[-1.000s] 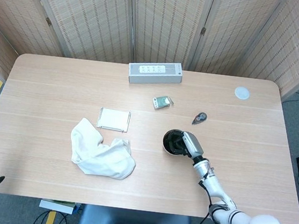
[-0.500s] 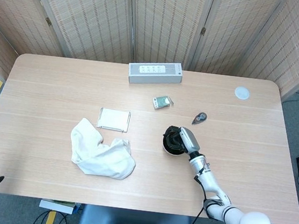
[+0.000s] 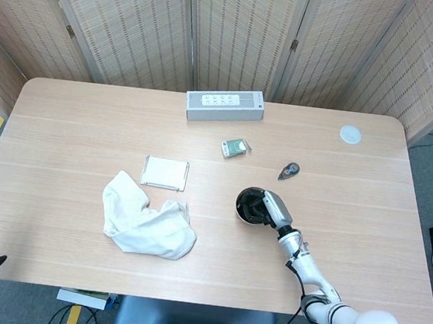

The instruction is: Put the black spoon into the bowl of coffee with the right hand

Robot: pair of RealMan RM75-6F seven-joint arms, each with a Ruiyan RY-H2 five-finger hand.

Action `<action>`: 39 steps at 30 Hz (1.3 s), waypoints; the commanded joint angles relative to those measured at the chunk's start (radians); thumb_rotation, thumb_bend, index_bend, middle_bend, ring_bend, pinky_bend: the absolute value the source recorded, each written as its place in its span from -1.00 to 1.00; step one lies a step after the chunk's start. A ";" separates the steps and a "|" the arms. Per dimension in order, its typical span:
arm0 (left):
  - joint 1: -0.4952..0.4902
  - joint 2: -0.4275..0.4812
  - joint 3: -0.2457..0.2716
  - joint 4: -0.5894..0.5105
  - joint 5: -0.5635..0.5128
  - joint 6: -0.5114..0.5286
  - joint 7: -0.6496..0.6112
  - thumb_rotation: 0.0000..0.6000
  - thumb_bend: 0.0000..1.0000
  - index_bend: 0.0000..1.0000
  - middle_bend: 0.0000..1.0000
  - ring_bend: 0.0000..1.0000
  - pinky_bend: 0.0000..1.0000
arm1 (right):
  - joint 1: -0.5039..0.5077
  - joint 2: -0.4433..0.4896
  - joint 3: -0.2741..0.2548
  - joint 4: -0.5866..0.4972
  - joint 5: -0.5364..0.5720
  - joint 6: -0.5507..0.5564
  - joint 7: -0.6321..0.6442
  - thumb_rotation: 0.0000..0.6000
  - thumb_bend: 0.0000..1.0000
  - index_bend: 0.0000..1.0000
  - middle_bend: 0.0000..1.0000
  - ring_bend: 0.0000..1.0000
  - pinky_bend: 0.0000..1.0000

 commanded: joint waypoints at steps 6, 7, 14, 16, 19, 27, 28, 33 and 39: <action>-0.001 -0.002 0.002 -0.003 0.000 -0.004 0.003 1.00 -0.69 -0.75 -0.88 -0.86 -0.72 | -0.002 0.014 0.011 0.015 0.016 -0.015 -0.009 1.00 -0.02 0.53 1.00 1.00 1.00; -0.001 -0.002 0.001 -0.004 0.000 -0.004 0.004 1.00 -0.69 -0.75 -0.88 -0.86 -0.72 | 0.002 0.011 0.015 0.020 0.018 -0.016 -0.009 1.00 -0.02 0.53 1.00 1.00 1.00; -0.002 0.002 -0.001 -0.007 -0.002 -0.003 0.008 1.00 -0.69 -0.75 -0.88 -0.86 -0.72 | 0.039 -0.032 0.038 0.068 0.027 -0.041 0.001 1.00 -0.02 0.54 1.00 1.00 1.00; -0.001 0.002 -0.001 -0.007 -0.004 -0.003 0.009 1.00 -0.69 -0.75 -0.88 -0.86 -0.72 | 0.048 -0.043 0.038 0.079 0.025 -0.046 0.003 1.00 -0.01 0.54 1.00 1.00 1.00; 0.000 0.003 -0.001 -0.007 -0.006 -0.003 0.010 1.00 -0.69 -0.75 -0.88 -0.86 -0.72 | 0.058 -0.058 0.035 0.090 0.019 -0.050 0.010 1.00 -0.01 0.54 1.00 1.00 1.00; 0.003 0.003 -0.001 -0.004 -0.007 0.000 0.003 1.00 -0.69 -0.75 -0.88 -0.86 -0.72 | 0.041 -0.048 0.007 0.062 -0.004 -0.025 0.033 1.00 -0.01 0.54 1.00 1.00 1.00; 0.003 0.003 0.000 -0.004 -0.006 -0.001 0.003 1.00 -0.69 -0.75 -0.88 -0.86 -0.72 | 0.036 -0.042 0.003 0.052 -0.005 -0.023 0.035 1.00 -0.01 0.54 1.00 1.00 1.00; 0.001 0.000 0.000 -0.003 -0.003 -0.003 0.003 1.00 -0.69 -0.75 -0.88 -0.86 -0.72 | 0.012 -0.004 -0.022 0.004 -0.021 -0.003 0.017 1.00 -0.01 0.54 1.00 1.00 1.00; -0.004 0.000 -0.001 -0.006 0.003 -0.004 0.003 1.00 -0.69 -0.75 -0.88 -0.86 -0.72 | -0.003 0.037 -0.025 -0.019 -0.017 0.003 -0.020 1.00 0.01 0.54 1.00 1.00 1.00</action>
